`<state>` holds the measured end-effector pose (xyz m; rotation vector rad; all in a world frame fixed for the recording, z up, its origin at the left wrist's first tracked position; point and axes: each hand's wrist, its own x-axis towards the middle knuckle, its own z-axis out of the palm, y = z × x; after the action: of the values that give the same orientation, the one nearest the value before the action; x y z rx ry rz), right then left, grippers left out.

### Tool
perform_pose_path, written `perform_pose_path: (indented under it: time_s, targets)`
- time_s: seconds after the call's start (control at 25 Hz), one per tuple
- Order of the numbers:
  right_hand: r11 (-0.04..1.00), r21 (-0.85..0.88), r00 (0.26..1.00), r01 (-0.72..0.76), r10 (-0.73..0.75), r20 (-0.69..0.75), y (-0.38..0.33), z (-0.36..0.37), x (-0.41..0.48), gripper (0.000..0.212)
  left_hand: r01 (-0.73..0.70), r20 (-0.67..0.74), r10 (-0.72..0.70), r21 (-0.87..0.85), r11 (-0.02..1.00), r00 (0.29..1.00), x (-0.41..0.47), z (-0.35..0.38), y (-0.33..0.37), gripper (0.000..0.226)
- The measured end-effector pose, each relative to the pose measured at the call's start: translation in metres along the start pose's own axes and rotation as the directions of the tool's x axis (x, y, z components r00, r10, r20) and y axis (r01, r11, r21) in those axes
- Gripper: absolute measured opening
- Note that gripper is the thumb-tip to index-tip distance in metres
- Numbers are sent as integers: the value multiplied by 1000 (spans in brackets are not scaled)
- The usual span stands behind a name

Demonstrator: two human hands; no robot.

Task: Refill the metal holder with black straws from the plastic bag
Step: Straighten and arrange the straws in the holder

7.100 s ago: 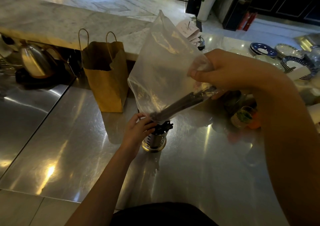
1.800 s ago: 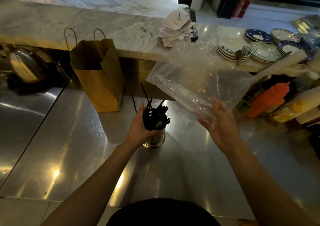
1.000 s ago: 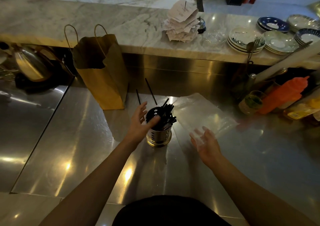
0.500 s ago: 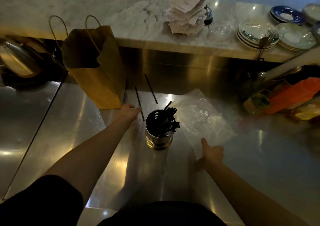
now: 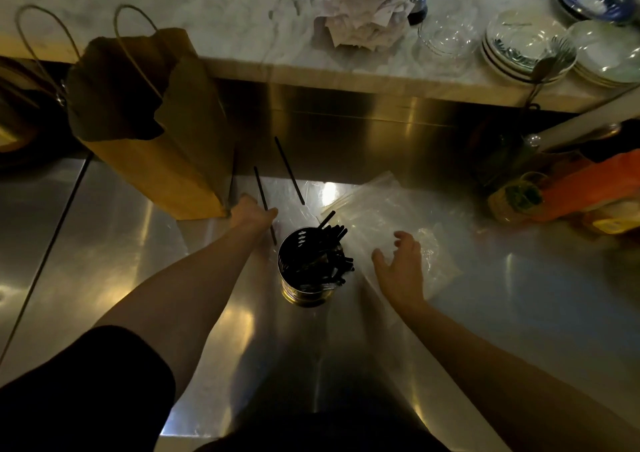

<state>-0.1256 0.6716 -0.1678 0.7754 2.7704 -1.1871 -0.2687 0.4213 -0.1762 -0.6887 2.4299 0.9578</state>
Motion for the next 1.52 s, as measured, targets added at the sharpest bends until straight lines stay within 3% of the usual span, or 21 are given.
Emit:
perform_pose_path:
  time_s: [0.28, 0.48, 0.6, 0.84, 1.0, 1.12, 1.2, 1.32, 1.44, 1.52]
  targets:
    - [959, -120, 955, 256, -232, 186, -49, 18, 71, 50, -44, -32, 50, 173, 984, 998, 23, 8, 5, 47]
    - [927, -134, 888, 351, -284, 360, -82, 47, 111, 39, -125, -13, 135, 304, 944, 991, 34, 19, 22, 23]
    - [905, -206, 876, 373, -270, 400, -100, 69, 118, 37, -173, 76, 157, 339, 925, 985, 40, 21, 29, 24]
    - [854, -346, 848, 388, -183, 498, -131, 114, 139, 43, -63, 51, 63, 0, 998, 997, 53, 15, 12, 25]
    - [767, -425, 831, 481, -246, 498, -137, 129, 137, 28, 26, 34, -20, -181, 983, 999, 48, 13, -1, 17]
    - [755, -453, 828, 475, -209, 521, -140, 129, 134, 23, 66, 58, -49, -329, 942, 997, 39, 11, 0, 18]
    - [821, -361, 786, 442, -160, 597, -139, 123, 134, 23, 12, 54, 9, -380, 925, 999, 31, 8, 0, 19]
    - [915, -103, 720, 390, -233, 654, -127, 96, 131, 20, -124, 0, 138, -438, 891, 990, 12, -6, 2, 17]
    - [938, 61, 775, 343, -319, 545, -117, 54, 121, 7, -264, -81, 253, -377, 888, 964, -8, -28, 7, 22]
    - [927, 117, 797, 356, -367, 479, -119, 28, 112, 10, -322, -99, 308, -391, 863, 946, -24, -44, 15, 29]
